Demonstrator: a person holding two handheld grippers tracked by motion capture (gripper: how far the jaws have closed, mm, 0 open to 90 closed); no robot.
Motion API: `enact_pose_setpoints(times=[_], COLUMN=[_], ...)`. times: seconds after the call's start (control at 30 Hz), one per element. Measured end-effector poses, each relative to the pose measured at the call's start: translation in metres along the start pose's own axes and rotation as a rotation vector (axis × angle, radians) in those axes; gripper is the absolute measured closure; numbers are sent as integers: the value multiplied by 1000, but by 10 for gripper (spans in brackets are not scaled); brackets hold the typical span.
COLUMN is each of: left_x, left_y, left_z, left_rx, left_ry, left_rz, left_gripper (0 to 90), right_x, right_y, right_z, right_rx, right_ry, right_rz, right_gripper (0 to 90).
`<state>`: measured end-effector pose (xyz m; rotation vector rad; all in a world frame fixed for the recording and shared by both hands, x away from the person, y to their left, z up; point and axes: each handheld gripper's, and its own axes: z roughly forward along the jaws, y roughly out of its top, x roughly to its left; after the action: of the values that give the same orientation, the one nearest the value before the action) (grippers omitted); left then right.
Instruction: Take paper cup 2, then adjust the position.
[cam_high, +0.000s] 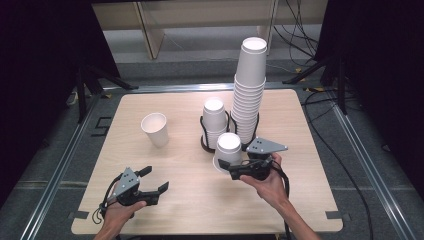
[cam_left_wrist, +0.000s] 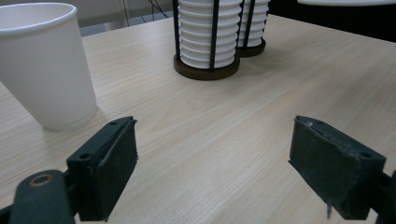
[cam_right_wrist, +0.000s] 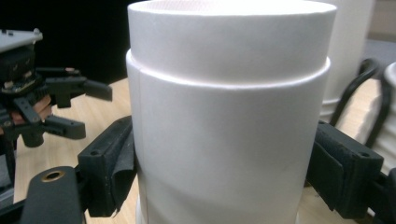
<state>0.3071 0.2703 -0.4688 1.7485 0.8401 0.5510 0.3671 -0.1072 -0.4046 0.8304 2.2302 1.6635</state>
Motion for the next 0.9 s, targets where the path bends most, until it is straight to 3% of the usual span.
enact_pose_setpoints(times=[0.1, 0.3, 0.37, 0.47, 0.6, 0.67, 0.7, 0.77, 0.83, 0.9], left_x=[0, -1, -1, -2, -4, -5, -6, -8, -10, -12], left_y=[1, 0, 1, 0, 1, 1, 2, 1, 2, 1], left_z=[-2, 0, -1, 0, 1, 2, 1, 4, 4, 7], left_rx=[18, -2, 14, 1, -11, -11, 9, -15, 4, -9], left_ry=[8, -3, 4, -4, -5, -5, 4, -9, 1, -13], left_rz=[6, 7, 12, 15, 13, 23, 32, 35, 43, 37], left_gripper=[148, 148, 148, 148, 148, 148, 148, 147, 147, 147], right_x=[1, 5, 7, 7, 11, 14, 14, 17, 22, 24], right_y=[-5, -8, -9, -8, -7, -7, -5, -4, -3, -3], right_z=[7, 14, 17, 22, 33, 35, 40, 43, 51, 53], right_rx=[2, 14, 9, 0, -8, 0, -10, -5, 13, 12], right_ry=[8, 30, 44, 38, 80, 73, 89, 111, 137, 133], right_rz=[-20, -8, 0, -34, -14, 2, -9, 15, 21, 17], right_gripper=[183, 183, 183, 182, 183, 183, 183, 183, 183, 183])
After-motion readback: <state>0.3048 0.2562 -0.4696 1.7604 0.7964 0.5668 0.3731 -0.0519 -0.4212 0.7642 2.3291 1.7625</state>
